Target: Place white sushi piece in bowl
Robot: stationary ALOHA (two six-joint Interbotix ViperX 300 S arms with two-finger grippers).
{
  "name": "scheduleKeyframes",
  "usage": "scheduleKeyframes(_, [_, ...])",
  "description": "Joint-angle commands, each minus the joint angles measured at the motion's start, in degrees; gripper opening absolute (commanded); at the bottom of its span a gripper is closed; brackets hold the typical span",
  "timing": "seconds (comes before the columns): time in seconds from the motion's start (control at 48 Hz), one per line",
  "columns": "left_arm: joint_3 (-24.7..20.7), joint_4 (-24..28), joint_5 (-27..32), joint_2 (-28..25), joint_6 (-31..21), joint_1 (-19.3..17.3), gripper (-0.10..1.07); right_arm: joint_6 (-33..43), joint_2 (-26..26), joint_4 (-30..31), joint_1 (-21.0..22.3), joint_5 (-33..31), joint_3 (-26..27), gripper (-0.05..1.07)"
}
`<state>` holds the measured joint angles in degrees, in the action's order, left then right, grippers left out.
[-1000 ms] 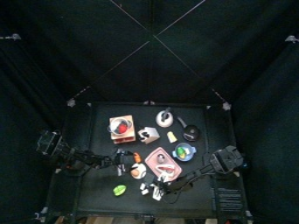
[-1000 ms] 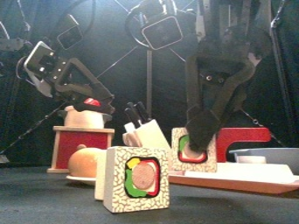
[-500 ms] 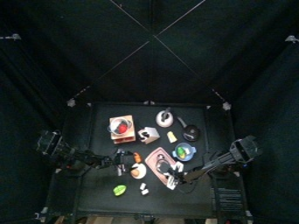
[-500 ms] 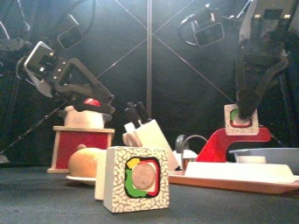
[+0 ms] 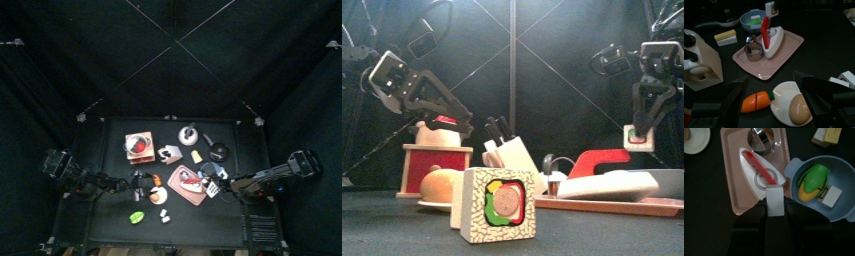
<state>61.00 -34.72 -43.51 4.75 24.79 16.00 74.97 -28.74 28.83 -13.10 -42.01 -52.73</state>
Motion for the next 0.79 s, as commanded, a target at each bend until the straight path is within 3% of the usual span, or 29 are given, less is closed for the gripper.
scheduleKeyframes(0.0, [-1.1,-0.1,-0.2,0.2,-0.1,0.1,1.03,0.2,-3.9,0.3,0.5,-0.4,-0.4,0.57])
scheduleKeyframes(0.167, [-1.1,0.0,-0.2,0.2,-0.1,0.1,1.03,0.4,-7.3,0.1,1.4,-2.2,-2.2,0.57])
scheduleKeyframes(0.417, [-1.1,-0.1,-0.2,0.2,-0.1,0.1,1.03,0.4,-7.4,-0.3,5.8,-3.2,-6.0,0.59])
scheduleKeyframes(0.771, [-1.1,-0.1,-0.2,0.1,-0.1,0.1,1.03,0.4,-6.9,-0.5,7.2,-1.3,-8.2,0.85])
